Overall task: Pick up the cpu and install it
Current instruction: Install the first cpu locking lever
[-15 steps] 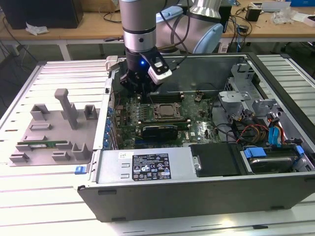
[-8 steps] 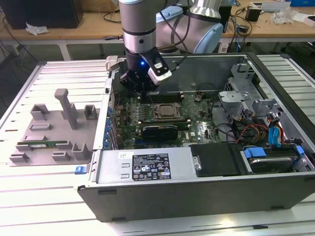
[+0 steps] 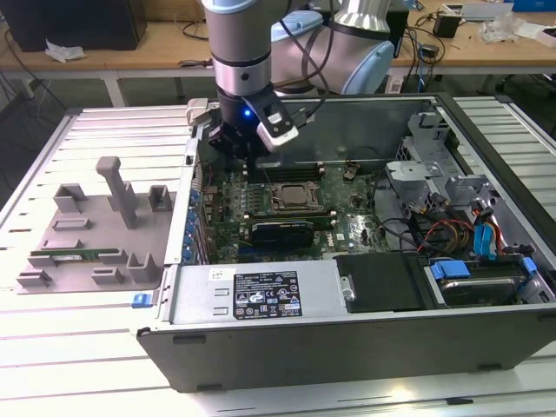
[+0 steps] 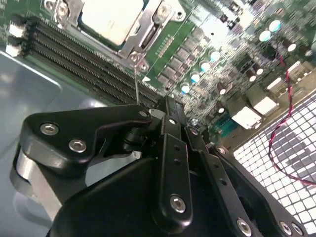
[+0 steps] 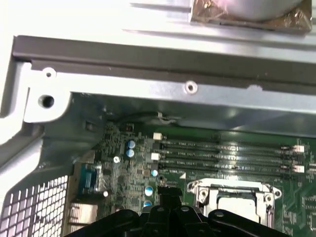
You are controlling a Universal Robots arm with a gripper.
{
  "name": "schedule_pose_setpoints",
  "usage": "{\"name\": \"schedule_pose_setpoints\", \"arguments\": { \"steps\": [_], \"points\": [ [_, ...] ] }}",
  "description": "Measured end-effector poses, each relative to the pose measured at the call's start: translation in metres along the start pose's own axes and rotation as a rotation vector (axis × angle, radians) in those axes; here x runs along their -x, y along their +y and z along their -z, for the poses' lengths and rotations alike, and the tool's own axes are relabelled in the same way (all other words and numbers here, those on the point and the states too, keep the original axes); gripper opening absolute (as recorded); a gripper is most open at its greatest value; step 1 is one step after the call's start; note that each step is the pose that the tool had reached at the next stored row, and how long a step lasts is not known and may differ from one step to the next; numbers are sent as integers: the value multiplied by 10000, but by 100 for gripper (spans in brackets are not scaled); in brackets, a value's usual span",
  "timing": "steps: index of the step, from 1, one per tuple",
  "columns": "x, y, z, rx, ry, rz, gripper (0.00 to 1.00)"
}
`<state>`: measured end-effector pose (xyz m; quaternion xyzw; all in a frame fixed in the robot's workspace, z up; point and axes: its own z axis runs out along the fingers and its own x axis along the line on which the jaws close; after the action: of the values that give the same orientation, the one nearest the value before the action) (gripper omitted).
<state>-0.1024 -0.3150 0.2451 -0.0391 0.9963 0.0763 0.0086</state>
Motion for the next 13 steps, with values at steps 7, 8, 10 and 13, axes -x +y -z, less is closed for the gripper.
{"name": "schedule_pose_setpoints", "arguments": {
  "steps": [7,8,10,13],
  "points": [
    [-2,-4,1,494,-40,-7,11],
    [3,-5,1,496,-39,-5,11],
    [33,-7,1,495,-39,-5,11],
    [91,-12,0,495,-39,-5,11]
  ]
}}
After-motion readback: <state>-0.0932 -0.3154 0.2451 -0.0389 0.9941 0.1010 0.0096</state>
